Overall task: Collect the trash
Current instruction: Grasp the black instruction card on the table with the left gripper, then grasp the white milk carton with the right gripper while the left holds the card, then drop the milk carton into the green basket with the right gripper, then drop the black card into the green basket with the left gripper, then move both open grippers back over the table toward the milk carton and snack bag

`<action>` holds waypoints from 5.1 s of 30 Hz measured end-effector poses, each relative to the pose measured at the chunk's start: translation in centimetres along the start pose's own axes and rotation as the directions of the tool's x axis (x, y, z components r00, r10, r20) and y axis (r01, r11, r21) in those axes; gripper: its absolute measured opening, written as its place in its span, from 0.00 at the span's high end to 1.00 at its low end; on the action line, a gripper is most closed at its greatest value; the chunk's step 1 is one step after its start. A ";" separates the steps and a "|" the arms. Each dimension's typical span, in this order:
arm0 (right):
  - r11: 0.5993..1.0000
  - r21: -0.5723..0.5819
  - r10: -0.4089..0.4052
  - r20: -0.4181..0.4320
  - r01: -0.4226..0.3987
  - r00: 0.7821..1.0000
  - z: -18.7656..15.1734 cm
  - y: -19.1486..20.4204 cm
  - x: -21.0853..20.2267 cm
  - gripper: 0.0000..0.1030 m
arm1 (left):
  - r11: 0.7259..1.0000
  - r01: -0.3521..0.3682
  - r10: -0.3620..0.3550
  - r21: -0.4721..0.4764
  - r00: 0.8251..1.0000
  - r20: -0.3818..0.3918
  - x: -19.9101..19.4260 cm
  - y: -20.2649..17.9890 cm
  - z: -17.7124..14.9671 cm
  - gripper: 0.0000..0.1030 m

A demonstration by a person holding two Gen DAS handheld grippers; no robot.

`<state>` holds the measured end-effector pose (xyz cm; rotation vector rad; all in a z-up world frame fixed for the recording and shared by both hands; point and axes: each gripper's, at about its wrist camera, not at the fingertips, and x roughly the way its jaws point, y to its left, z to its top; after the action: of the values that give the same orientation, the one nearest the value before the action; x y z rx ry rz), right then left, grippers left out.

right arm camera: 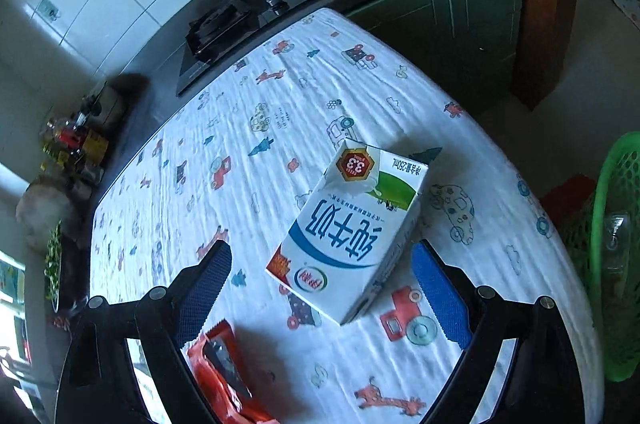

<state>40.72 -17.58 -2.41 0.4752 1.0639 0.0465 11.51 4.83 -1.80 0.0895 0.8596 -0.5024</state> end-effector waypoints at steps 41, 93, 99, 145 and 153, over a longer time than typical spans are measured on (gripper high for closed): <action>0.977 -0.200 -0.074 0.020 0.076 0.997 -5.4 -5.8 -7.2 0.27 | 0.997 0.072 -0.072 -0.001 0.997 0.013 1.8 -4.6 2.1 0.56; 0.961 -0.094 -0.234 0.236 0.261 0.943 -10.2 -34.4 -21.2 0.22 | 0.967 0.234 -0.226 0.102 0.971 -0.082 15.1 -25.8 15.7 0.56; 0.963 -0.086 -0.226 0.250 0.255 0.941 -12.1 -35.3 -22.8 0.21 | 0.965 0.230 -0.221 0.124 0.972 -0.080 17.3 -28.0 16.6 0.56; 0.964 -0.255 -0.013 0.237 0.076 0.971 -17.6 -25.6 -22.5 0.19 | 0.999 -0.030 0.031 -0.017 0.998 0.047 9.4 -15.0 12.6 0.36; 0.941 -0.339 0.051 0.209 0.023 0.976 -17.6 -20.1 -21.1 0.19 | 0.982 -0.143 0.149 -0.122 0.988 0.040 5.7 -6.1 10.0 0.36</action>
<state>11.53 -35.01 0.17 0.1688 0.8168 0.1849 18.85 -5.48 1.30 0.0307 0.8267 -0.3140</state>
